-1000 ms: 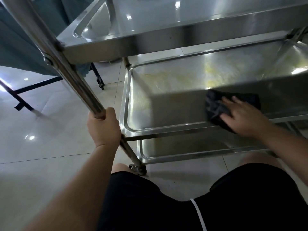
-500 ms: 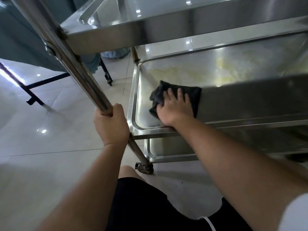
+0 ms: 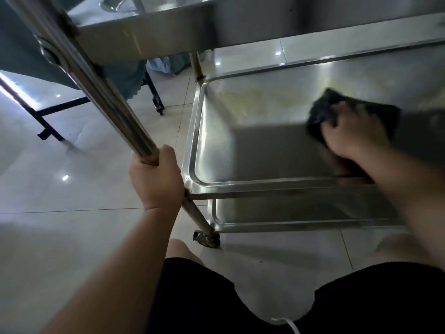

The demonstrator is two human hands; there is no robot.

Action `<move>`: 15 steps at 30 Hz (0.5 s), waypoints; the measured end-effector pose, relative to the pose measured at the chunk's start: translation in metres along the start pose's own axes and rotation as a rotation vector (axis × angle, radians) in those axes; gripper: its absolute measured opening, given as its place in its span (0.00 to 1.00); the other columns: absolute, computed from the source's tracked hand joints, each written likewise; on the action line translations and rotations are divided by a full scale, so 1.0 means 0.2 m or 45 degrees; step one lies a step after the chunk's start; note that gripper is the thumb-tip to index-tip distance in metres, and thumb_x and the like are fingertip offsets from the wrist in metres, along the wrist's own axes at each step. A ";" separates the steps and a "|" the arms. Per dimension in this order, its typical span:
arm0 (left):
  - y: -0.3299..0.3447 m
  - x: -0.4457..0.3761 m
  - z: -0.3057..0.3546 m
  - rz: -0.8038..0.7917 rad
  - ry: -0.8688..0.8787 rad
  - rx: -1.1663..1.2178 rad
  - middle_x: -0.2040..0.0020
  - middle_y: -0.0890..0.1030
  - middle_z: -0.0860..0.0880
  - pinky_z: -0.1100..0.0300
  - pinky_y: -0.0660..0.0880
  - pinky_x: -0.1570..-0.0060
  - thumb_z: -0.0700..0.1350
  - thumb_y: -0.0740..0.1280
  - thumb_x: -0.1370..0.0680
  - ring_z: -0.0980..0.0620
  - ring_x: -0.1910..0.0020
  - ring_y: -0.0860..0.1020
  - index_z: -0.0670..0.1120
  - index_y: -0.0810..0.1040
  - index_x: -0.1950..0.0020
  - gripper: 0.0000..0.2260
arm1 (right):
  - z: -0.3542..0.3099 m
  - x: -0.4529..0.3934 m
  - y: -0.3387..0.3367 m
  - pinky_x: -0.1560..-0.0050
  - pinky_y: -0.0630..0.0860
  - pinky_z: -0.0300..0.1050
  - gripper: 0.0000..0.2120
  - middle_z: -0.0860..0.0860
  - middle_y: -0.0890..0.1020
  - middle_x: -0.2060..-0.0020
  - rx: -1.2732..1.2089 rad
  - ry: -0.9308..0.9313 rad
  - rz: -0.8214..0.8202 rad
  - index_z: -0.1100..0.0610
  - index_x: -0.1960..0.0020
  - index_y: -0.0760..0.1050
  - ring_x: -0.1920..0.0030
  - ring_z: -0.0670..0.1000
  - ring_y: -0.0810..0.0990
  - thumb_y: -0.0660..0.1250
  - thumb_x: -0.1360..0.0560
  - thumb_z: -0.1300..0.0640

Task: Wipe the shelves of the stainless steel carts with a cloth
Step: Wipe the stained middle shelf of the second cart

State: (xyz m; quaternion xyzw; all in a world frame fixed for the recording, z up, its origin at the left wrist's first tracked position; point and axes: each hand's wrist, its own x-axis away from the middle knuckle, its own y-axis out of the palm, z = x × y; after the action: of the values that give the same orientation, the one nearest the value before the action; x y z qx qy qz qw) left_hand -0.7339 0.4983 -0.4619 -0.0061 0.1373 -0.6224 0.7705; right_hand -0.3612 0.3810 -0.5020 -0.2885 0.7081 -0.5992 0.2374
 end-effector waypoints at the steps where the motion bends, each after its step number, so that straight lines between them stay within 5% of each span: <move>1: 0.00 0.00 0.00 0.018 0.011 -0.006 0.63 0.78 0.33 0.50 0.75 0.68 0.52 0.65 0.30 0.40 0.69 0.77 0.35 0.73 0.55 0.19 | 0.09 -0.02 -0.01 0.21 0.54 0.64 0.35 0.49 0.58 0.17 -0.003 0.154 -0.008 0.50 0.18 0.58 0.19 0.60 0.55 0.45 0.22 0.39; 4: 0.01 0.00 -0.01 0.047 0.030 -0.008 0.62 0.77 0.31 0.43 0.76 0.66 0.51 0.65 0.30 0.34 0.65 0.77 0.34 0.72 0.55 0.19 | 0.07 -0.04 0.01 0.20 0.44 0.64 0.36 0.48 0.50 0.16 -0.029 0.444 -0.075 0.52 0.16 0.51 0.17 0.61 0.47 0.41 0.21 0.40; 7: 0.00 0.00 -0.01 0.051 0.069 0.016 0.63 0.75 0.31 0.43 0.75 0.67 0.51 0.65 0.29 0.32 0.65 0.75 0.33 0.71 0.56 0.20 | -0.20 -0.07 0.04 0.20 0.41 0.65 0.35 0.50 0.48 0.16 -0.050 0.468 -0.088 0.55 0.15 0.49 0.17 0.64 0.45 0.42 0.19 0.41; 15: 0.01 0.00 -0.03 0.057 0.123 0.003 0.65 0.74 0.31 0.38 0.76 0.66 0.50 0.66 0.28 0.33 0.66 0.75 0.33 0.71 0.58 0.18 | -1.28 0.11 0.19 0.20 0.39 0.63 0.31 0.49 0.49 0.15 -0.122 -0.361 -0.243 0.53 0.15 0.50 0.17 0.61 0.43 0.43 0.16 0.44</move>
State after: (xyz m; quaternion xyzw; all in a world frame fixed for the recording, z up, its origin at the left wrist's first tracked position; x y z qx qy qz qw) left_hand -0.7341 0.4997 -0.4683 0.0279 0.1737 -0.6048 0.7767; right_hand -0.5561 0.5512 -0.4953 -0.4471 0.6645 -0.5379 0.2630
